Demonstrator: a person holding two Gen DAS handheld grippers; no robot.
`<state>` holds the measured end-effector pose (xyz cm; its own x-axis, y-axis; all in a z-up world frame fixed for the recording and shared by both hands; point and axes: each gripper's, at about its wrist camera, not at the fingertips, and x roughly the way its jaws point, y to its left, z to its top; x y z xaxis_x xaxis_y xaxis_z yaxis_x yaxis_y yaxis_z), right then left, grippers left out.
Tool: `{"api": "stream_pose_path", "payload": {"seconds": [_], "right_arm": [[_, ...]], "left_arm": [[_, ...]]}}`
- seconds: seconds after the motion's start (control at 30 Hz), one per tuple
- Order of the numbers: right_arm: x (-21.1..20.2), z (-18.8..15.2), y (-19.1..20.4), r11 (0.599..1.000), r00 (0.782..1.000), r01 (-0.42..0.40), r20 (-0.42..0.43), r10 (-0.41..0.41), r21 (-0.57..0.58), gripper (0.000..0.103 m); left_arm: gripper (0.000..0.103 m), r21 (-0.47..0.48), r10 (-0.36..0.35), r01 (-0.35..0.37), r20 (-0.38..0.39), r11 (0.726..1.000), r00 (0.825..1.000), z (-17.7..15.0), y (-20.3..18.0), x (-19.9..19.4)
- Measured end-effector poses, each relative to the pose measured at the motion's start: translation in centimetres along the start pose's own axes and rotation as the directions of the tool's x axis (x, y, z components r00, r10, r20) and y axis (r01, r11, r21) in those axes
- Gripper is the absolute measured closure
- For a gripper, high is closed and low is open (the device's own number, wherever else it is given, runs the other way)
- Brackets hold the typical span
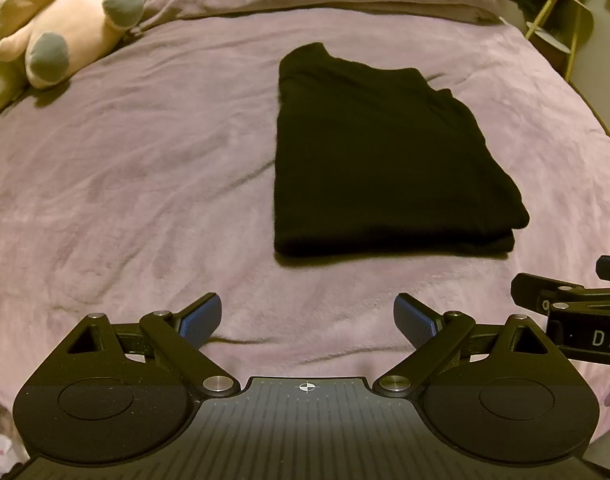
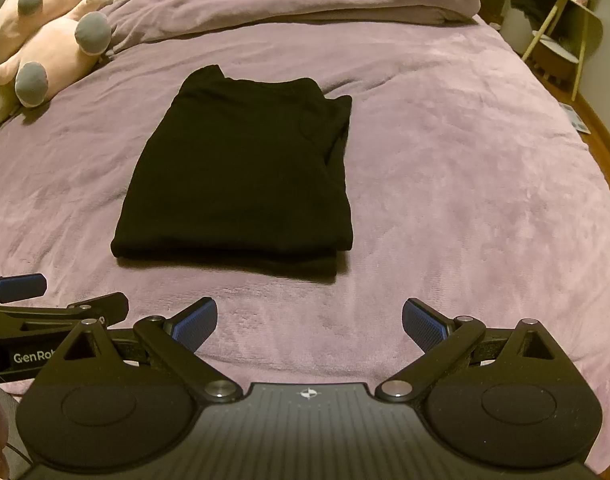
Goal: Fold small clothes
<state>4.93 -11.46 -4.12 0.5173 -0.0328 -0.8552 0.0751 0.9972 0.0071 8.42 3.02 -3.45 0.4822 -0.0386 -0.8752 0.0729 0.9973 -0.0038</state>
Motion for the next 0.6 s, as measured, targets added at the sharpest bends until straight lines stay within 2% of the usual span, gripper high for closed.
{"api": "stream_pose_path", "payload": {"seconds": [0.6], "right_arm": [[0.11,0.02,-0.13,1.000,1.000,-0.004,-0.007,0.004,0.004,0.004]], "left_arm": [[0.006,-0.001,-0.003,0.003,-0.004,1.000,1.000,0.06,0.10,0.02]]}}
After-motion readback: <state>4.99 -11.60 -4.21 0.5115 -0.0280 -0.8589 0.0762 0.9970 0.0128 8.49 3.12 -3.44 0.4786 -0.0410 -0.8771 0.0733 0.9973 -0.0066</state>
